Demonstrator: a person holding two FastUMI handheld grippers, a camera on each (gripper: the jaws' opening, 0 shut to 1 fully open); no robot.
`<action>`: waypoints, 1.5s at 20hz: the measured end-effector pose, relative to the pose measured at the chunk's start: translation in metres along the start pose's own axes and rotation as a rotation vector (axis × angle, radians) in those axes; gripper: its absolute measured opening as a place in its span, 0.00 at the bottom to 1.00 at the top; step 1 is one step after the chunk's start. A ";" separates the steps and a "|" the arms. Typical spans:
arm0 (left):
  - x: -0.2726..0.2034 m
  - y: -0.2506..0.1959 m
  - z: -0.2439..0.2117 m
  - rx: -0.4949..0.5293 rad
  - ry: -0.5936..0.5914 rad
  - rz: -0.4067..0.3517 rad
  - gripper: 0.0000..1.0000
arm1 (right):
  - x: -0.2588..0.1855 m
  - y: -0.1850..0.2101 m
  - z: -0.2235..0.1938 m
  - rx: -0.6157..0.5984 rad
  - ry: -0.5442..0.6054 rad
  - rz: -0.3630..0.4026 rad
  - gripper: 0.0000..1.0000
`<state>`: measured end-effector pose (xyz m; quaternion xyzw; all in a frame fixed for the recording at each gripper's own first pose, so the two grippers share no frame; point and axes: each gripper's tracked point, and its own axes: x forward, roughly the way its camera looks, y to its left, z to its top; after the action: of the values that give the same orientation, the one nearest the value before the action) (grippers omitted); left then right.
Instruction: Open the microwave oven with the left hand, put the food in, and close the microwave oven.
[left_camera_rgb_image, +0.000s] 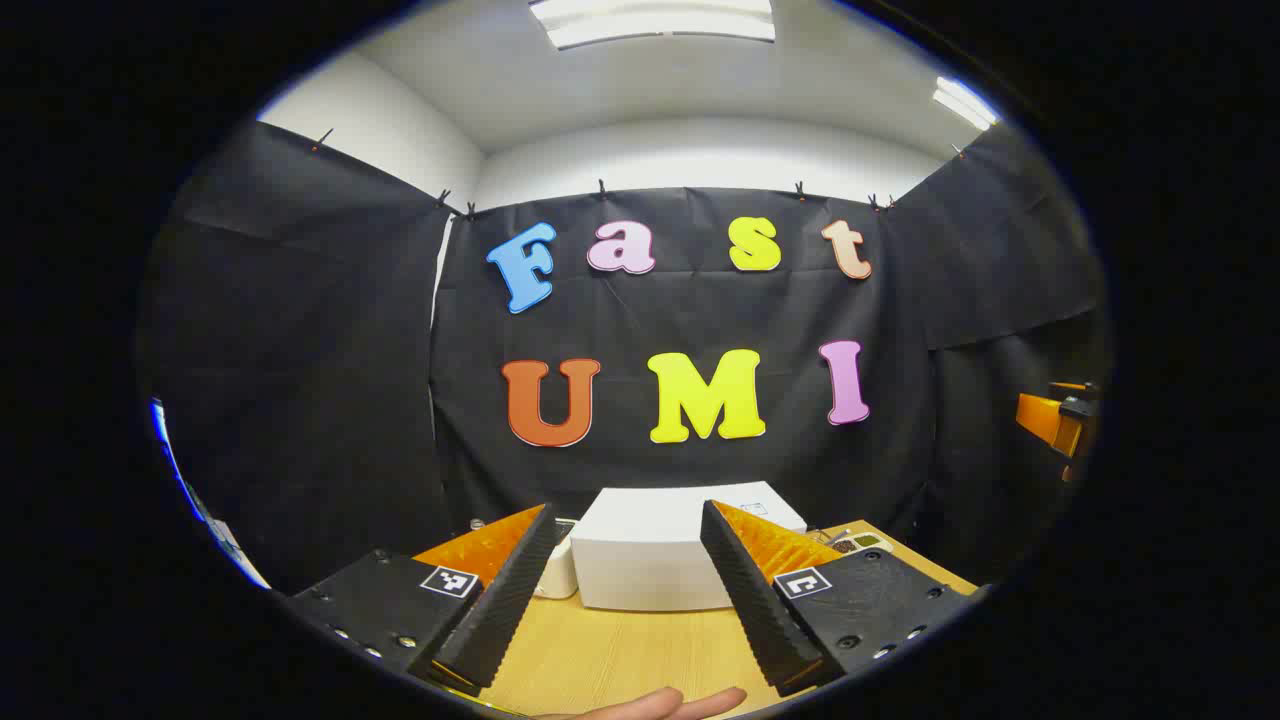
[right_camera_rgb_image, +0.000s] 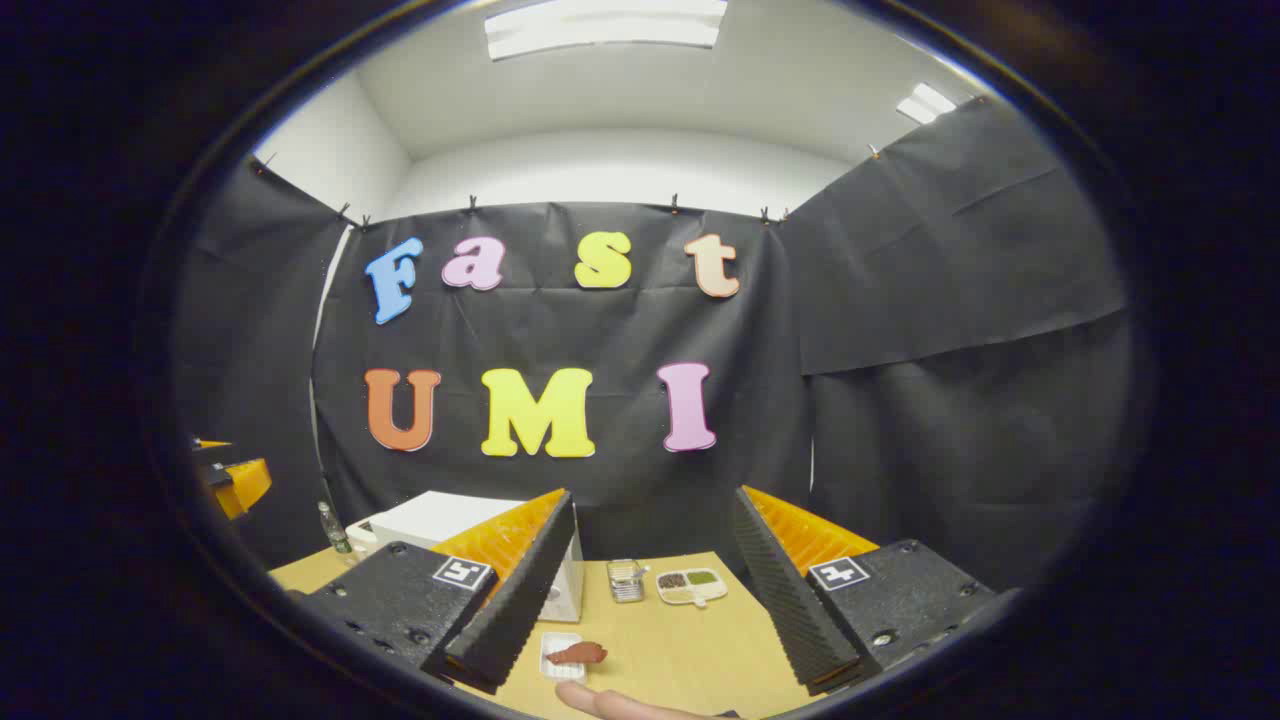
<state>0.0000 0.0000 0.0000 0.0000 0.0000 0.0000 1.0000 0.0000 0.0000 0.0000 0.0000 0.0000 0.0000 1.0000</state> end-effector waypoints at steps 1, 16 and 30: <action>0.000 -0.001 0.002 0.004 -0.004 -0.003 0.92 | -0.001 0.000 0.000 0.000 0.000 0.004 0.94; 0.008 0.000 -0.015 0.001 0.019 0.016 0.84 | -0.005 -0.012 -0.006 -0.008 -0.007 0.009 1.00; 0.080 -0.087 -0.086 -0.008 0.068 -0.072 0.93 | 0.000 -0.041 -0.020 -0.019 -0.009 0.007 0.94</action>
<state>0.0802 -0.0870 -0.0857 -0.0038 0.0341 -0.0358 0.9988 0.0000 -0.0411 -0.0201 -0.0093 -0.0044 0.0036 0.9999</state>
